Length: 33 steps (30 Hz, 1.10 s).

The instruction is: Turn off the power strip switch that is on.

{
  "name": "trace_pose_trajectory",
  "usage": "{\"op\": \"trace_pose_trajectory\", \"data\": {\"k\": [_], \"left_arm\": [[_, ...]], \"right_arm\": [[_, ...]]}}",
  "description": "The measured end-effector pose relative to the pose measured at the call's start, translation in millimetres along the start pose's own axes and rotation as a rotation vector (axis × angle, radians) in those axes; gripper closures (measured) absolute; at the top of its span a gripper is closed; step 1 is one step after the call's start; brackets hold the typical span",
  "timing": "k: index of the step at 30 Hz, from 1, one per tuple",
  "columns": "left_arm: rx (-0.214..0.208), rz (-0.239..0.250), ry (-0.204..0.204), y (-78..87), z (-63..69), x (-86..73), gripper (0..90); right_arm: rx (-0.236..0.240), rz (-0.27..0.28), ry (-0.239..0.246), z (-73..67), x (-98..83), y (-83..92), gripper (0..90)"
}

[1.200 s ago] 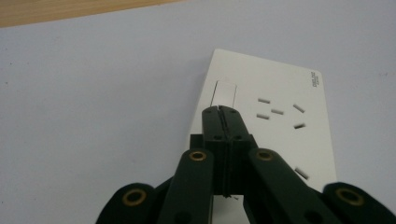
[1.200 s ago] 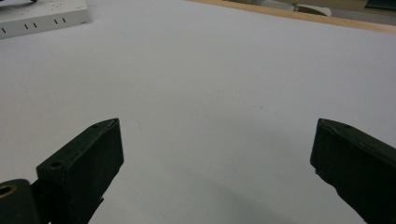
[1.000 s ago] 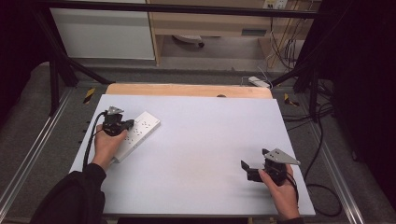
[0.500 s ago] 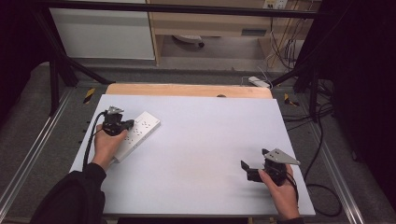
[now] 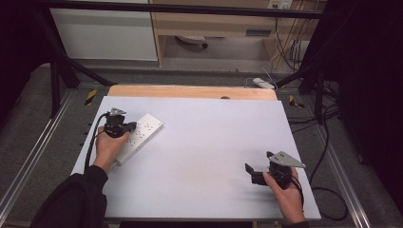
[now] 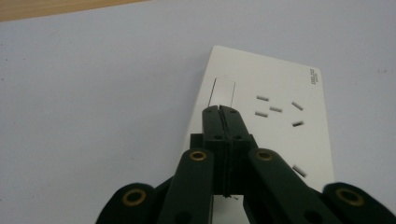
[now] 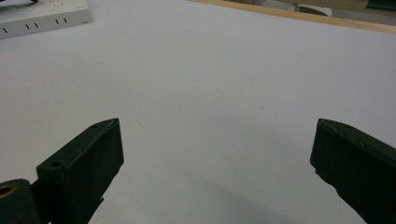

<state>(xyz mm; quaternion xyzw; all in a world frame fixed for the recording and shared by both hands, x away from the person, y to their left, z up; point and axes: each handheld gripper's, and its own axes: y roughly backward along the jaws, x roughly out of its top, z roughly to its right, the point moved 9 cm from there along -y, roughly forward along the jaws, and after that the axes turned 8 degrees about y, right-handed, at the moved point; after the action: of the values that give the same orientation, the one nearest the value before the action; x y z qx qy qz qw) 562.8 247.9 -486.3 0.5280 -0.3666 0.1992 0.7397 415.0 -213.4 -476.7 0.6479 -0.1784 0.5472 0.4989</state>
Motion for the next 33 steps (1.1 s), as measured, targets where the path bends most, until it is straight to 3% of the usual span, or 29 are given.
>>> {"op": "trace_pose_trajectory", "data": {"k": [33], "left_arm": [[-0.020,-0.015,-0.010,-5.1,6.9,-0.3,90.0]], "right_arm": [[-0.002,-0.001,0.004,-0.2,0.1,-0.1,3.1]]}}
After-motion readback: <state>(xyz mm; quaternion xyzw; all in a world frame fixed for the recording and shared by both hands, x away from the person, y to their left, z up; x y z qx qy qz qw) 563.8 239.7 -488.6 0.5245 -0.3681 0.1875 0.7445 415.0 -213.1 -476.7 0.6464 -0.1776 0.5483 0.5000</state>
